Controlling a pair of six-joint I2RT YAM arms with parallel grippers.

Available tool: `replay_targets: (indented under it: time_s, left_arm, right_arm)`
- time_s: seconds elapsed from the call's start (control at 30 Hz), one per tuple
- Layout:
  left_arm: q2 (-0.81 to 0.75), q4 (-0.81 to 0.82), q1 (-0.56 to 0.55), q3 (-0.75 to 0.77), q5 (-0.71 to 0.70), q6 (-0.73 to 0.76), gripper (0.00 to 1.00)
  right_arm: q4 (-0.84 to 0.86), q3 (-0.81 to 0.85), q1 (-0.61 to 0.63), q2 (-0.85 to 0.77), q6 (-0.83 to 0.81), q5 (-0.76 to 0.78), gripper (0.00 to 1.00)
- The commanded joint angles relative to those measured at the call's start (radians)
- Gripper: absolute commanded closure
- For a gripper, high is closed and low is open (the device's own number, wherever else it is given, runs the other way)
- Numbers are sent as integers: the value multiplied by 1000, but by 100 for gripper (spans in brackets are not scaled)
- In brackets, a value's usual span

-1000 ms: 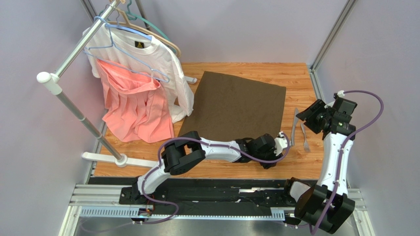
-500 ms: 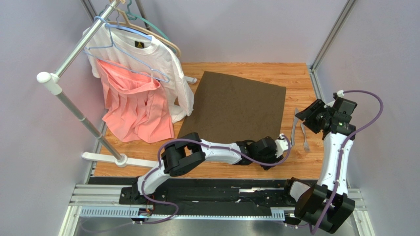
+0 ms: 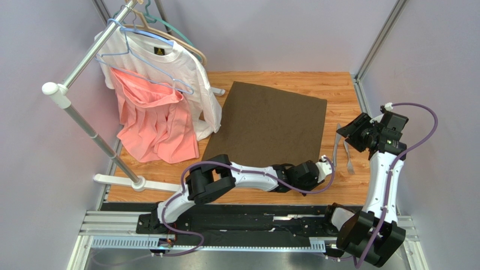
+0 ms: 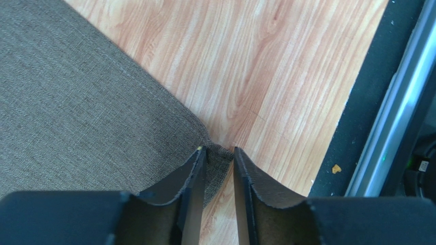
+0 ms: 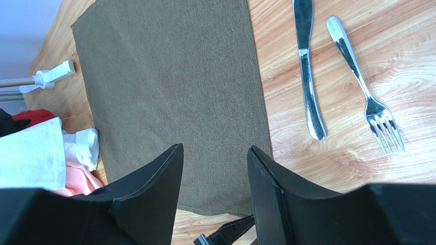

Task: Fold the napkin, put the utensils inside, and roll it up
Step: Fold the napkin

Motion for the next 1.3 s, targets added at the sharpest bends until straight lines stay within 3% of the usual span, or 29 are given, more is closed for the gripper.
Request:
replay_targets:
  time_s: [0.0,0.17,0.27,0.3,0.7,1.0,1.13,1.27]
  left_arm:
    - [57,-120,-17,10,-26,-13,71]
    - [65,-120,-19,13,-26,-2,76]
    - [71,-126,-19,18,-12,10,91]
    - [65,-124,-20,18,-3,14,100]
    - [-139,-49,-19,-74,205,-50,100]
    - [-185,-9,-29,-67,398,-148,100]
    - [-237,-25,-34,-83,416,-151,100]
    - [-314,-126,-22,-83,321,-84,100]
  right_arm:
    - [33,2,-9,-15,3,-24,47]
    - [33,3,-13,-17,7,-27,47]
    - [36,-3,-11,-15,7,-26,47]
    - [36,-3,-12,-15,5,-24,47]
    - [50,11,-22,21,-4,0,47]
    - [28,76,-55,37,-18,36,47]
    - [27,99,-59,38,-13,36,47]
    - [21,105,-60,28,-4,37,47]
